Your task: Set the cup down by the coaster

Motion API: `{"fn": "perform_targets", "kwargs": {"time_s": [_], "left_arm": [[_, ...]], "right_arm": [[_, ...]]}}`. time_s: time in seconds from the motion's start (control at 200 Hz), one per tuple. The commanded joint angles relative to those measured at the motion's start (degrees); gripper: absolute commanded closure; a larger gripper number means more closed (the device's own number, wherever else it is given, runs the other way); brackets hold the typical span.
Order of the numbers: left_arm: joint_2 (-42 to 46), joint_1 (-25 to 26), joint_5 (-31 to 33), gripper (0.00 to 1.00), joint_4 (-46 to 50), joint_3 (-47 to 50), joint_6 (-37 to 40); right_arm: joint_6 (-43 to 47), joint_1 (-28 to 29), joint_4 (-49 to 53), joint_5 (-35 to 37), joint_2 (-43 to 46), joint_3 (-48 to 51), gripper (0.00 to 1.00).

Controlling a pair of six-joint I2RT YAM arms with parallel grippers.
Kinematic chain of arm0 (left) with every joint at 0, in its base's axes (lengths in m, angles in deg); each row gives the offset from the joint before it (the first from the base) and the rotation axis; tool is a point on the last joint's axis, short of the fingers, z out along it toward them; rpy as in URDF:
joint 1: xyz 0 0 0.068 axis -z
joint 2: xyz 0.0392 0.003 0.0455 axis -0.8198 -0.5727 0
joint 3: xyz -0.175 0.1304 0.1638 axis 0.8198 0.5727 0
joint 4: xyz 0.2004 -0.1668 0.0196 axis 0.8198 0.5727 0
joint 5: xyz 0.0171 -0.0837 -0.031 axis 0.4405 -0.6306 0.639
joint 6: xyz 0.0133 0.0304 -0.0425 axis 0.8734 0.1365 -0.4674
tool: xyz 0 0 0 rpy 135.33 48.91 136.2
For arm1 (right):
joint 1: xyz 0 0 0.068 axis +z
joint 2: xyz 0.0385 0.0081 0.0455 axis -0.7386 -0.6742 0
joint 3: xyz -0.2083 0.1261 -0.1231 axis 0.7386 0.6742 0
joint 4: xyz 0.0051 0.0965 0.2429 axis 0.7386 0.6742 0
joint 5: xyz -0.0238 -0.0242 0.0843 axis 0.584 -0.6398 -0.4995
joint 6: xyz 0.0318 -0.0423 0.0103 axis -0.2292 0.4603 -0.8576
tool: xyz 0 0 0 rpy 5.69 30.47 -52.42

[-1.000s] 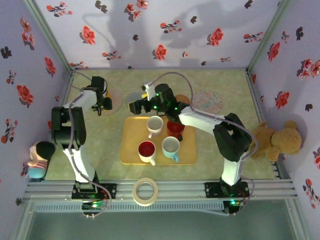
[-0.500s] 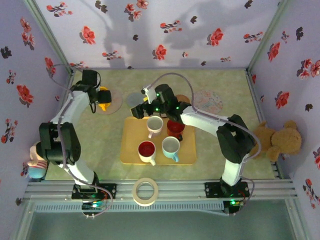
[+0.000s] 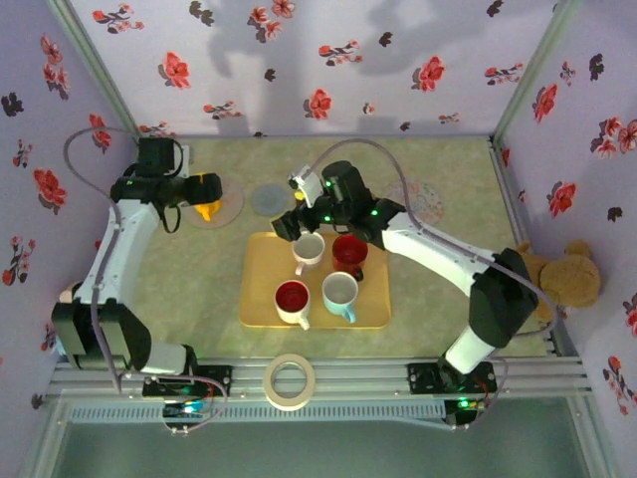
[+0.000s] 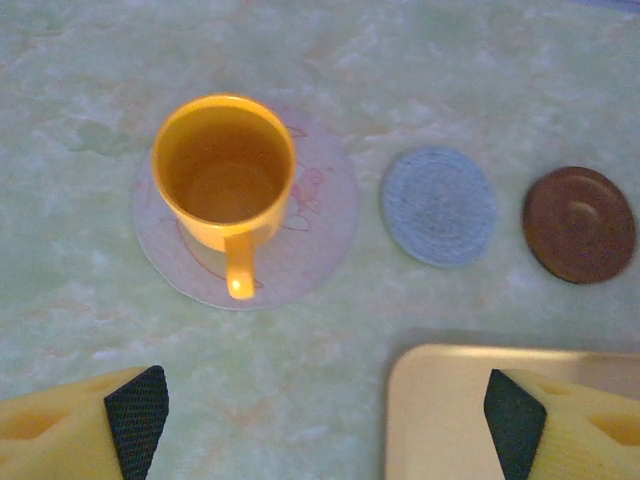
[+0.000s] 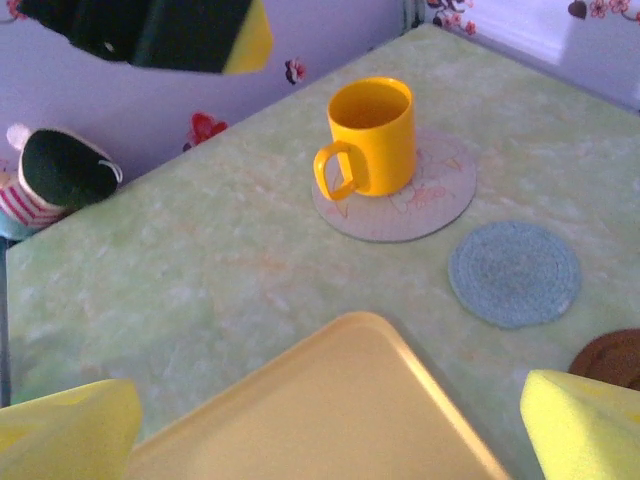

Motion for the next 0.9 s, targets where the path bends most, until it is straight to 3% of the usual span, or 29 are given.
{"fn": "perform_targets", "kwargs": {"time_s": [0.0,0.455,0.74,0.895], "left_arm": [[3.95,0.01,-6.14,0.15,5.04,0.98,0.19],[15.79,1.96,-19.12,0.24,9.8,11.63,-1.96],[20.29,5.53,-26.26,0.37,12.16,18.45,-3.41],[21.95,8.4,-26.65,0.43,11.03,21.69,-6.46]], "right_arm": [[4.02,0.67,8.07,-0.1,3.77,0.27,0.02],[7.97,4.15,25.91,2.97,10.9,0.98,0.1],[5.78,8.98,31.97,7.82,13.55,3.09,0.24],[4.3,12.68,33.02,11.8,14.14,4.69,0.34]]}}
